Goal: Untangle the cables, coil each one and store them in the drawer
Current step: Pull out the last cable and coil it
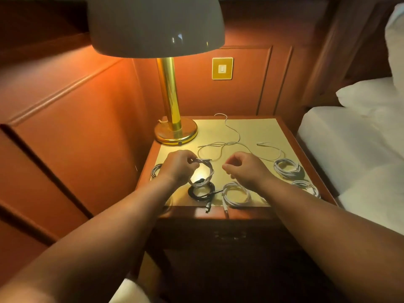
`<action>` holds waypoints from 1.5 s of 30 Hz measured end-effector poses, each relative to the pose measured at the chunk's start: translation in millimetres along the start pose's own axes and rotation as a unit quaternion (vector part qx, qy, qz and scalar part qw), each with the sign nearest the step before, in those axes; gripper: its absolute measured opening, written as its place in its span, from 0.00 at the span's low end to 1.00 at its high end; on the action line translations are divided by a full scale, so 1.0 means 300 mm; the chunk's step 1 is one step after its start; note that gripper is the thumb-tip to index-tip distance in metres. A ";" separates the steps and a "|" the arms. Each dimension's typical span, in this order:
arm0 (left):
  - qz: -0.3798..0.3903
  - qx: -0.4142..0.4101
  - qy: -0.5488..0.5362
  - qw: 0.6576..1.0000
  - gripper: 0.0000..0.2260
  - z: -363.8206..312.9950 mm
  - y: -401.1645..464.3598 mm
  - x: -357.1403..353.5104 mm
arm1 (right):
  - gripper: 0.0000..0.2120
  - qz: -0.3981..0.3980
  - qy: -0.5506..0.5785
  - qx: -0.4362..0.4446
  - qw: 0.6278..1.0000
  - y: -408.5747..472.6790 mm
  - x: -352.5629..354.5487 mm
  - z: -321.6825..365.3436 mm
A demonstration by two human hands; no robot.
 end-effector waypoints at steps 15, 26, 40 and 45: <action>0.098 0.035 0.217 0.971 0.09 0.045 0.232 -0.019 | 0.09 0.100 -0.255 0.081 0.958 0.083 -0.141 -0.001; 0.096 0.001 0.248 0.964 0.09 0.100 0.192 -0.002 | 0.09 0.086 -0.195 0.069 0.975 0.042 -0.089 0.015; 0.019 -0.075 0.241 0.967 0.18 -0.057 0.216 -0.001 | 0.06 -0.035 -0.273 -0.083 0.958 0.107 0.220 -0.211; -0.039 -0.062 0.242 0.967 0.20 -0.089 0.291 -0.023 | 0.14 -0.037 -0.311 -0.102 0.944 0.153 0.266 -0.236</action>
Point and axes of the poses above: each hand's wrist, its own y-axis towards the middle knuckle, its own x-axis out of the back of the hand, z = x × y, the point moved 1 cm from there along y, towards the middle knuckle, and after that the axes turned 12 degrees about z, right-handed, at the moved point
